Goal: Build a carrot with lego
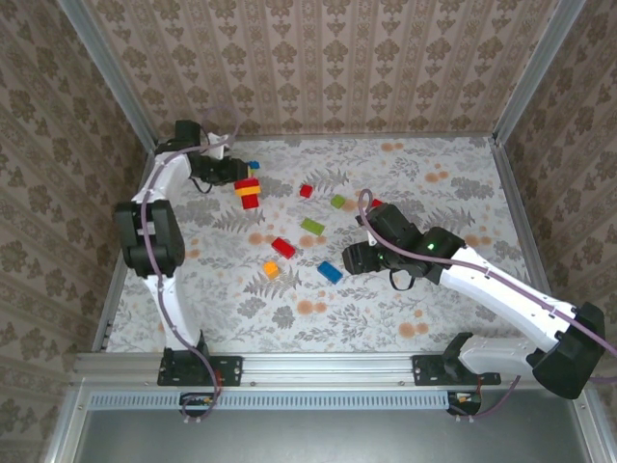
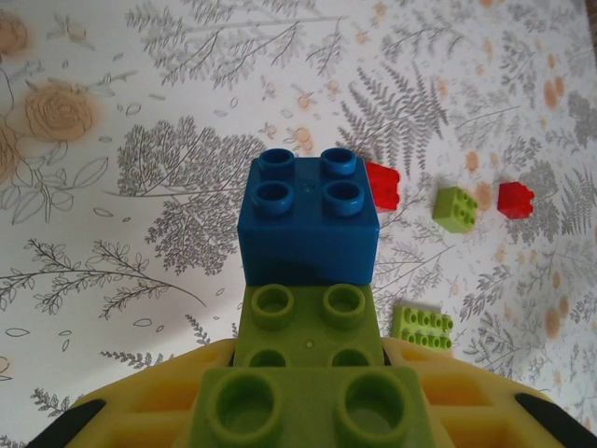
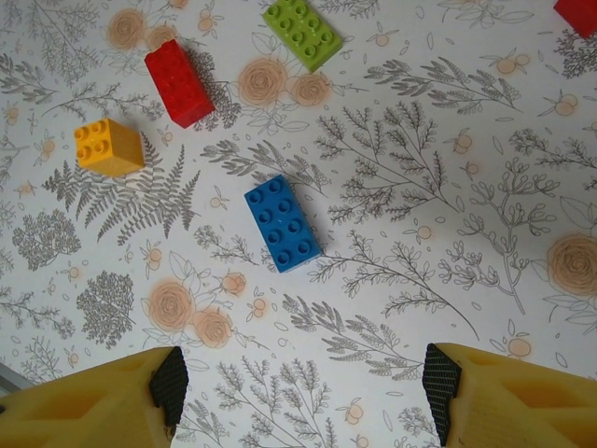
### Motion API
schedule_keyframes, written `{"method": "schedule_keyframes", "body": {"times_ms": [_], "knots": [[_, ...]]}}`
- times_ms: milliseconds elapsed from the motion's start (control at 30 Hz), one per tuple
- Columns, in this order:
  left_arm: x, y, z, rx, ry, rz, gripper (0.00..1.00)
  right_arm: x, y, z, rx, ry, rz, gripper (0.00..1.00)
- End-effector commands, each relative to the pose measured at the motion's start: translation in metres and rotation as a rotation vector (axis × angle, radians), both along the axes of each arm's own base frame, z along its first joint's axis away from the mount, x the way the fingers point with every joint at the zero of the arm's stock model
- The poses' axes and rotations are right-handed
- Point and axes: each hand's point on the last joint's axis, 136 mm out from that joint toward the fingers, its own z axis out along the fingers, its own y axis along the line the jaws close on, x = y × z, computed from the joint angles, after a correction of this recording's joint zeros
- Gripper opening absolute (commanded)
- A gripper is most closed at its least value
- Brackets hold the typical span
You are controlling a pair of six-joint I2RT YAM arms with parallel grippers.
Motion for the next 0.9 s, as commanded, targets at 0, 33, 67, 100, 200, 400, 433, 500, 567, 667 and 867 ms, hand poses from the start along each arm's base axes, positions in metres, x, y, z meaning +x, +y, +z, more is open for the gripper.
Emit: {"method": "schedule_keyframes", "body": {"times_ms": [0,33,67,100,200,400,433,500,567,667,867], "knots": [[-0.005,0.001,-0.018,0.008,0.100,-0.012,0.31,0.000,0.003,-0.001,0.019,-0.003,0.018,0.71],[-0.002,0.001,-0.023,0.008,0.109,-0.011,0.31,0.000,0.003,-0.002,0.017,-0.001,0.020,0.71],[0.000,0.001,-0.028,0.006,0.120,-0.009,0.31,0.000,0.003,-0.003,0.016,0.000,0.020,0.71],[0.002,0.001,-0.032,0.001,0.128,-0.009,0.31,0.000,0.002,-0.004,0.012,0.001,0.021,0.71],[0.007,-0.001,-0.042,-0.002,0.152,-0.006,0.31,0.000,0.001,-0.007,0.005,0.003,0.020,0.71],[0.014,0.002,-0.051,0.014,0.176,-0.008,0.37,0.001,0.000,-0.012,0.006,0.009,0.015,0.71],[0.014,0.003,-0.052,0.015,0.179,-0.006,0.38,0.001,0.000,-0.013,0.005,0.011,0.015,0.71],[0.016,0.003,-0.054,0.013,0.179,-0.004,0.42,0.001,-0.001,-0.015,0.002,0.013,0.014,0.70],[0.017,0.005,-0.058,0.013,0.186,0.001,0.46,0.001,-0.001,-0.016,0.002,0.014,0.012,0.70],[0.018,0.007,-0.061,0.007,0.194,0.005,0.47,0.001,-0.002,-0.018,0.001,0.017,0.012,0.71],[0.021,0.006,-0.062,-0.015,0.185,0.005,0.48,0.000,-0.003,-0.021,-0.001,0.024,0.009,0.70]]}}
